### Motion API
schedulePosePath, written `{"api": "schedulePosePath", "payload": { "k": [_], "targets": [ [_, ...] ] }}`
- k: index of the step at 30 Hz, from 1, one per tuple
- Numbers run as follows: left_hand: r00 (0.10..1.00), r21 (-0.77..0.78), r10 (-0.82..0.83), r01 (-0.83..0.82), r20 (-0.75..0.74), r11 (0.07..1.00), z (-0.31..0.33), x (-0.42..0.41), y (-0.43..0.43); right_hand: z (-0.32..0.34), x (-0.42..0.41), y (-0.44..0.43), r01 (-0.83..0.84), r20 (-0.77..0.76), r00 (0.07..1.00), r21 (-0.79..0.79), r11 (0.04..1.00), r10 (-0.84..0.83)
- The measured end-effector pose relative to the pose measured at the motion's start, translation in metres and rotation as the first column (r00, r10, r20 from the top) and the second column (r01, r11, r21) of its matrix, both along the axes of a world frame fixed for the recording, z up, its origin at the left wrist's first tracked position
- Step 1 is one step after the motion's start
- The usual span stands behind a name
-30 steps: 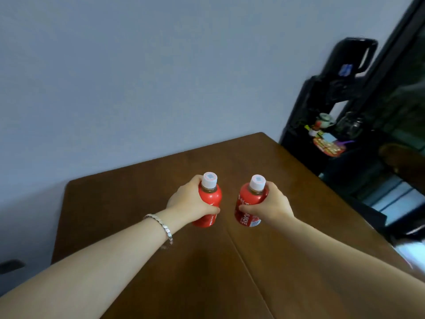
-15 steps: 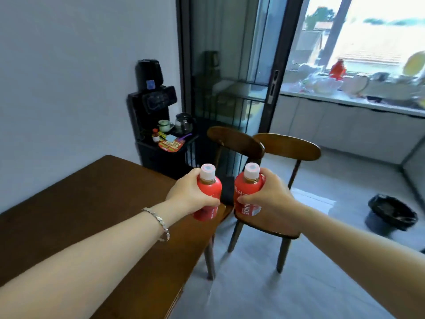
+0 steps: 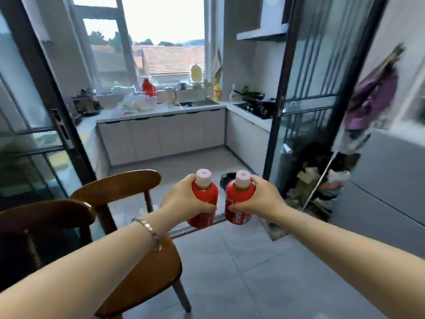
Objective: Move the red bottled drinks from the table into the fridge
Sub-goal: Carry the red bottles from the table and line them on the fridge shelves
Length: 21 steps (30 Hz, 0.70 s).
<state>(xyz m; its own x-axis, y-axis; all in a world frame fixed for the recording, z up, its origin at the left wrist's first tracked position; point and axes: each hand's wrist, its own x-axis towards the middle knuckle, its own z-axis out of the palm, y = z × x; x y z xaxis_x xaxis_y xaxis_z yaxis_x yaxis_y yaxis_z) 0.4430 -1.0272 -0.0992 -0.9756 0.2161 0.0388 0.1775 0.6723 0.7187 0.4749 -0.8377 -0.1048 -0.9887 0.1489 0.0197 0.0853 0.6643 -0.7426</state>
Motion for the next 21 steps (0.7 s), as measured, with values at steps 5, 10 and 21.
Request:
{"api": "schedulePosePath", "payload": {
  "k": [5, 10, 21],
  "targets": [
    [0.945, -0.011, -0.326, 0.326, -0.023, 0.945, 0.020, -0.090, 0.140, 0.020, -0.029, 0.120, 0.333, -0.068, 0.941, 0.021, 0.943, -0.331],
    [0.828, 0.051, -0.561, 0.561, -0.019, 0.826, 0.027, -0.129, 0.274, 0.033, -0.026, 0.226, 0.587, -0.056, 0.809, 0.014, 0.810, -0.585],
    [0.655, 0.231, -0.755, 0.734, 0.006, 0.639, 0.031, -0.170, 0.591, 0.048, -0.024, 0.491, 0.804, -0.096, 0.594, 0.025, 0.594, -0.799]
  ]
}}
